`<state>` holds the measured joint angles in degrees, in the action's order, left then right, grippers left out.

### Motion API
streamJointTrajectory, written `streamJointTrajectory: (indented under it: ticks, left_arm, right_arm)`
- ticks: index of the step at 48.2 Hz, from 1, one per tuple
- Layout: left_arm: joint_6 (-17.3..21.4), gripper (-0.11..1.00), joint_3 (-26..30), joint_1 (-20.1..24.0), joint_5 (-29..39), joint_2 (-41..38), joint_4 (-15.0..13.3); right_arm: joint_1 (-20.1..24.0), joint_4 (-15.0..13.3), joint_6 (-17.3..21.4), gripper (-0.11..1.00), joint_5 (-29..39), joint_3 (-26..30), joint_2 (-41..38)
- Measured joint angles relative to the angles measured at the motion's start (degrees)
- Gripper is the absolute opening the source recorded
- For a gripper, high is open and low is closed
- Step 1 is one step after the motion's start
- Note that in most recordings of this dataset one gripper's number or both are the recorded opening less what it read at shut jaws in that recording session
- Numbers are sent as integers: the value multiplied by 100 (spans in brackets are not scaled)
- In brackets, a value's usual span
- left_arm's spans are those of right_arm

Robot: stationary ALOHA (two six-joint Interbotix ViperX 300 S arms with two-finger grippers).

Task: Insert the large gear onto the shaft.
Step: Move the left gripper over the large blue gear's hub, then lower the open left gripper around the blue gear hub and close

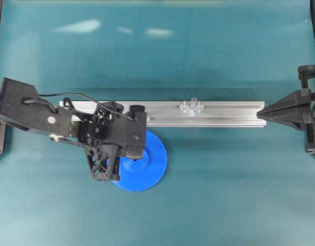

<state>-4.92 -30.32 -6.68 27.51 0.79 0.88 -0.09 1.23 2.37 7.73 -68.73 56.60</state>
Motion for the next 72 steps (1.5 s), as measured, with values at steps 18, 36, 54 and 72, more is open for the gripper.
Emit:
streamJointTrajectory:
  ticks: [18, 36, 54, 72]
  left_arm:
    - [35, 1, 325, -105, 369, -527, 9]
    - [44, 1, 519, -105, 703, -633, 9]
    - [44, 1, 545, -105, 712, -677, 0]
    - [53, 1, 606, -114, 738, -853, 0]
  right_arm:
    - [0, 0, 167, 8, 0, -53, 35]
    - [0, 0, 202, 8, -9, -70, 35]
    - [0, 0, 202, 8, -9, -79, 44]
    - [0, 0, 202, 8, -18, -79, 123]
